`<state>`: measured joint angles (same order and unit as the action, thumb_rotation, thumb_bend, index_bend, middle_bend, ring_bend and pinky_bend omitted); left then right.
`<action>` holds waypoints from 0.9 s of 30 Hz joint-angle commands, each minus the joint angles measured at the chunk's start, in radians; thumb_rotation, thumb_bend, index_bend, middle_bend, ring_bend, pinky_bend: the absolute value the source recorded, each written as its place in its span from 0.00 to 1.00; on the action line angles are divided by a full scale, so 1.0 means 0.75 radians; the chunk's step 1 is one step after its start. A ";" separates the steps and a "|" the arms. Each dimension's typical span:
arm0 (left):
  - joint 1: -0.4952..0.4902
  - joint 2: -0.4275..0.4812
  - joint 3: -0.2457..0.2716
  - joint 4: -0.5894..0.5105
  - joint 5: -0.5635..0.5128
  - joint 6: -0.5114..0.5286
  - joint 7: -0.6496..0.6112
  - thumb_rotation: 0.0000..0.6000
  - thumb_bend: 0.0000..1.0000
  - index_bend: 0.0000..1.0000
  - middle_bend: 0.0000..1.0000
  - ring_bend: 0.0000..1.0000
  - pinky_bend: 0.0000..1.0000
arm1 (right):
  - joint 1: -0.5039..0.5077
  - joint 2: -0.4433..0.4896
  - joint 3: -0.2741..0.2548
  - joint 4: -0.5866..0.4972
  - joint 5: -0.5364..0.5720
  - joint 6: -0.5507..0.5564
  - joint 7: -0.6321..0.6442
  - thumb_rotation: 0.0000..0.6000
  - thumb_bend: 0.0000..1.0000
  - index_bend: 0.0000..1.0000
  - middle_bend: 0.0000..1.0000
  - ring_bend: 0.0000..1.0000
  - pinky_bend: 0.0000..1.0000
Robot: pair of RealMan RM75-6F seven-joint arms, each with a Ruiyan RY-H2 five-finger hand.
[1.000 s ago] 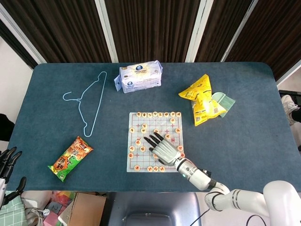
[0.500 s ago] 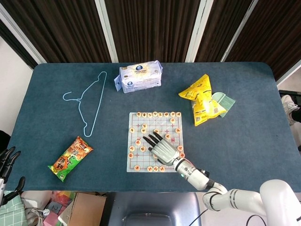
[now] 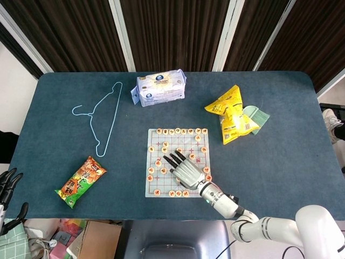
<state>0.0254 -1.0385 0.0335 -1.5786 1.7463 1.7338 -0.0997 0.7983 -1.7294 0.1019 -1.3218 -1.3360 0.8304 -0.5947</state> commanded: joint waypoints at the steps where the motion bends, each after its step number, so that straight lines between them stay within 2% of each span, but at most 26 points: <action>1: 0.001 0.001 0.000 0.001 0.001 0.002 -0.002 1.00 0.44 0.00 0.00 0.00 0.05 | 0.002 0.002 -0.002 -0.006 0.004 0.005 -0.002 1.00 0.47 0.65 0.08 0.00 0.00; 9: 0.004 0.001 0.000 0.001 0.003 0.009 -0.004 1.00 0.44 0.00 0.00 0.00 0.05 | -0.008 0.047 0.012 -0.076 -0.003 0.065 0.032 1.00 0.47 0.65 0.08 0.00 0.00; 15: 0.007 0.002 -0.002 -0.001 -0.003 0.011 -0.002 1.00 0.44 0.00 0.00 0.00 0.05 | 0.006 0.079 0.090 -0.108 0.054 0.087 0.080 1.00 0.47 0.65 0.09 0.00 0.00; 22: 0.009 0.003 -0.006 0.000 -0.010 0.013 -0.003 1.00 0.44 0.00 0.00 0.00 0.05 | 0.079 0.041 0.188 -0.019 0.227 0.038 0.019 1.00 0.47 0.65 0.09 0.00 0.00; 27: 0.008 0.004 -0.008 0.002 -0.017 0.009 -0.011 1.00 0.44 0.00 0.00 0.00 0.05 | 0.124 -0.002 0.224 0.089 0.350 0.012 -0.035 1.00 0.47 0.65 0.09 0.00 0.00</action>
<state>0.0315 -1.0354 0.0275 -1.5773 1.7338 1.7405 -0.1078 0.8734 -1.7138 0.2544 -1.2853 -1.1042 0.8517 -0.6016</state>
